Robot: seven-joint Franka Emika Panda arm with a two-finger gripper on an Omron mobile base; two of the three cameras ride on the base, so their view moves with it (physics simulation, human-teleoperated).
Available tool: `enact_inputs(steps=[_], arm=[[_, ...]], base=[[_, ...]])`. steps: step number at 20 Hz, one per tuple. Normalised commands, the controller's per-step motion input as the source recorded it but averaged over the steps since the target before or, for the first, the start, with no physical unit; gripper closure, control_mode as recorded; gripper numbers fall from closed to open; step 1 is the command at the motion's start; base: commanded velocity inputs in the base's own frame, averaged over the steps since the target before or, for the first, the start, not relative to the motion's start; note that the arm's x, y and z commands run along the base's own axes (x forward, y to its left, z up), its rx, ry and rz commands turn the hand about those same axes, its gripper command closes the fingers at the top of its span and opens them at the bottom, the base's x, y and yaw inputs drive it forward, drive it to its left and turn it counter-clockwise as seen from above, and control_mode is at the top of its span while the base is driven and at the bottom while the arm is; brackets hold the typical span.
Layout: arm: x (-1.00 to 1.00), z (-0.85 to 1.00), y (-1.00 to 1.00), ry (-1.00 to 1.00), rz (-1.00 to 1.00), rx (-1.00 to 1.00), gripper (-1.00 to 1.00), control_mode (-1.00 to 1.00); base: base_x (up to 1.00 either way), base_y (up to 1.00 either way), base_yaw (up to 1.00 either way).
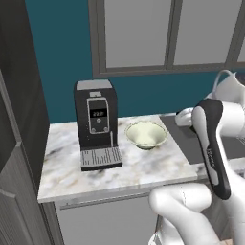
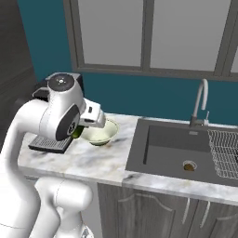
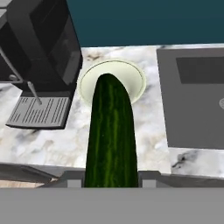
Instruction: Pick the cucumbers from the cabinet and place them in one bowl. Pick the kiwi from the sink and place it in the other bowl.
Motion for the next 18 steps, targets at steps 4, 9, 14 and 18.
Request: enact_inputs(steps=[4, 9, 14, 18], arm=[[0.83, 0.00, -0.03, 0.02, 0.00, 0.00, 1.00, -1.00], [0.86, -0.07, -0.01, 0.07, 0.01, 0.00, 1.00, -1.00], [0.84, -0.31, 0.00, 0.11, 0.06, -0.02, 1.00, -1.00], [0.63, -0.62, 0.21, 0.09, 0.03, -0.17, 1.00, -1.00]], base=[[0.00, 0.00, 0.00], [0.00, 0.00, 0.00], [0.00, 0.00, 0.00], [0.00, 0.00, 0.00]])
